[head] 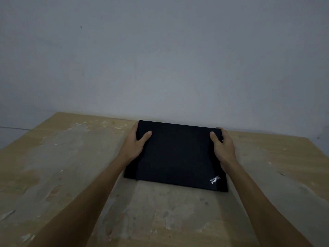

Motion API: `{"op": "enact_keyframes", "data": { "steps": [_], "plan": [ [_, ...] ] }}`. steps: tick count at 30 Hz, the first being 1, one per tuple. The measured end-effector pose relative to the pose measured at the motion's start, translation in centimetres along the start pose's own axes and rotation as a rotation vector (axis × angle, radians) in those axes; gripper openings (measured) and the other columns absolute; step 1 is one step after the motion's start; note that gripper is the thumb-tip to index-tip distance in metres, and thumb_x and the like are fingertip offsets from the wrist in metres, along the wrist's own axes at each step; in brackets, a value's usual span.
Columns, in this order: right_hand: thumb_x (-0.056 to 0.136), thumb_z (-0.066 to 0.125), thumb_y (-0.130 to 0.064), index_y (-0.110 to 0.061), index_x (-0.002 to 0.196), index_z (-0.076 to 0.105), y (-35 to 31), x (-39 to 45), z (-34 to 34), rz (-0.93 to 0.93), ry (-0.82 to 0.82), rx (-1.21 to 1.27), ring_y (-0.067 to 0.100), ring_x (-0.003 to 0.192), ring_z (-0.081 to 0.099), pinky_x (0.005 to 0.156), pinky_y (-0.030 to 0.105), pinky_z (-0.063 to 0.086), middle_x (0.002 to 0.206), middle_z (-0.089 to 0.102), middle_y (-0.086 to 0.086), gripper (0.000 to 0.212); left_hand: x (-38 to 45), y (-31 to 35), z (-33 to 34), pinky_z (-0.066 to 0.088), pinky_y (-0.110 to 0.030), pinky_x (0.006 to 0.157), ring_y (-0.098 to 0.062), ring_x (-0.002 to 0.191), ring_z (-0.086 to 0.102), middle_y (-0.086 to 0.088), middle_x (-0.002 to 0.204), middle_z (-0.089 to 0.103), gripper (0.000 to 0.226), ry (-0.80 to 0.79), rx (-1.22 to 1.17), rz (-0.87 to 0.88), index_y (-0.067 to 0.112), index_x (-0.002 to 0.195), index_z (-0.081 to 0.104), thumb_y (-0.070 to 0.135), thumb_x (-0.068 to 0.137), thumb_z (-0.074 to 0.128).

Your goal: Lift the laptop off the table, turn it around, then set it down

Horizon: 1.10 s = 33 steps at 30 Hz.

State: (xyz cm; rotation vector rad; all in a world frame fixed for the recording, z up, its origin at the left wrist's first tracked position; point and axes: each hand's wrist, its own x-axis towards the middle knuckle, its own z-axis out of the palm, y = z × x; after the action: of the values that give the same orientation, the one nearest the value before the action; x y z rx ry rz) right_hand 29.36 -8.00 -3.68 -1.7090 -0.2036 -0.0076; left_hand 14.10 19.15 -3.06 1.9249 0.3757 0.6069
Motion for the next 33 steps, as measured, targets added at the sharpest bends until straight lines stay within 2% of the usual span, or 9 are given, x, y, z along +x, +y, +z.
{"op": "enact_keyframes", "data": {
  "steps": [2,6,11,15,21,23,27,31,33],
  "plan": [
    [0.099,0.063,-0.032,-0.015,0.131,0.066,0.5,0.8,0.3,0.013,-0.013,-0.029,0.022,0.117,0.067,0.104,0.04,0.053,0.127,0.072,0.005,0.036,0.8,-0.5,0.3,0.046,-0.01,0.091,0.008,0.11,0.061,0.012,0.131,0.064,0.049,0.009,0.008,-0.029,0.023,0.145,0.052,0.036,0.099,0.064],
    [0.097,0.064,-0.032,-0.016,0.123,0.071,1.3,2.0,0.8,0.017,-0.002,-0.092,0.022,0.109,0.071,0.099,0.04,0.056,0.118,0.076,0.004,0.031,1.9,-1.7,0.5,0.051,-0.031,0.094,-0.012,0.11,0.064,0.01,0.122,0.066,0.05,0.019,0.066,-0.11,0.02,0.139,0.057,0.046,0.097,0.063],
    [0.096,0.067,-0.024,-0.012,0.105,0.076,1.9,2.7,0.8,0.089,0.008,-0.158,0.027,0.097,0.073,0.076,0.031,0.055,0.1,0.077,0.008,0.017,2.5,-2.9,0.7,0.054,-0.036,0.085,-0.017,0.102,0.067,0.006,0.118,0.069,0.058,0.019,0.281,-0.145,0.021,0.131,0.064,0.063,0.091,0.058],
    [0.094,0.069,-0.024,-0.007,0.104,0.077,2.3,2.9,0.9,0.13,0.002,-0.195,0.027,0.09,0.071,0.077,0.033,0.055,0.098,0.075,0.012,0.021,3.0,-3.9,0.8,0.052,-0.037,0.089,-0.021,0.099,0.061,-0.007,0.115,0.061,0.056,0.028,0.379,-0.181,0.022,0.119,0.07,0.066,0.085,0.059],
    [0.064,0.058,-0.071,-0.019,0.092,0.074,7.8,6.6,0.5,0.13,-0.013,-0.384,0.03,0.095,0.07,0.096,0.047,0.058,0.121,0.065,0.018,0.062,3.2,-4.4,0.9,0.047,-0.04,0.098,-0.03,0.122,0.055,-0.012,0.128,0.055,0.066,-0.018,0.458,-0.225,0.022,0.141,0.06,0.063,0.089,0.059],
    [0.069,0.056,-0.071,-0.017,0.097,0.073,5.6,5.0,0.8,0.141,-0.008,-0.464,0.033,0.102,0.066,0.098,0.047,0.055,0.123,0.063,0.02,0.064,2.6,-3.8,0.8,0.045,-0.04,0.102,-0.032,0.125,0.053,-0.014,0.132,0.052,0.068,-0.019,0.472,-0.231,0.02,0.146,0.055,0.06,0.091,0.06],
    [0.095,0.062,-0.046,-0.009,0.122,0.071,1.9,1.4,0.2,0.117,-0.037,-0.612,0.036,0.126,0.051,0.101,0.039,0.047,0.134,0.056,0.021,0.047,-0.3,-2.2,0.4,0.044,-0.037,0.102,-0.031,0.124,0.053,-0.013,0.137,0.046,0.068,-0.034,0.456,-0.191,0.019,0.153,0.044,0.05,0.095,0.062],
    [0.096,0.067,-0.034,-0.007,0.139,0.056,-0.5,-2.2,-0.9,0.083,-0.056,-0.674,0.041,0.13,0.051,0.103,0.041,0.045,0.147,0.039,0.022,0.052,-4.9,-0.8,-0.4,0.047,-0.031,0.098,-0.027,0.131,0.047,-0.008,0.141,0.043,0.055,-0.078,0.494,-0.084,0.02,0.147,0.05,0.042,0.098,0.061],
    [0.094,0.069,-0.033,-0.009,0.138,0.057,-2.0,-4.2,-1.3,0.036,-0.063,-0.704,0.039,0.126,0.055,0.101,0.042,0.048,0.146,0.041,0.02,0.052,-6.9,0.4,-0.8,0.046,-0.025,0.093,-0.023,0.127,0.05,-0.005,0.14,0.046,0.047,-0.074,0.496,-0.015,0.02,0.142,0.056,0.035,0.098,0.064]
  ]
}}
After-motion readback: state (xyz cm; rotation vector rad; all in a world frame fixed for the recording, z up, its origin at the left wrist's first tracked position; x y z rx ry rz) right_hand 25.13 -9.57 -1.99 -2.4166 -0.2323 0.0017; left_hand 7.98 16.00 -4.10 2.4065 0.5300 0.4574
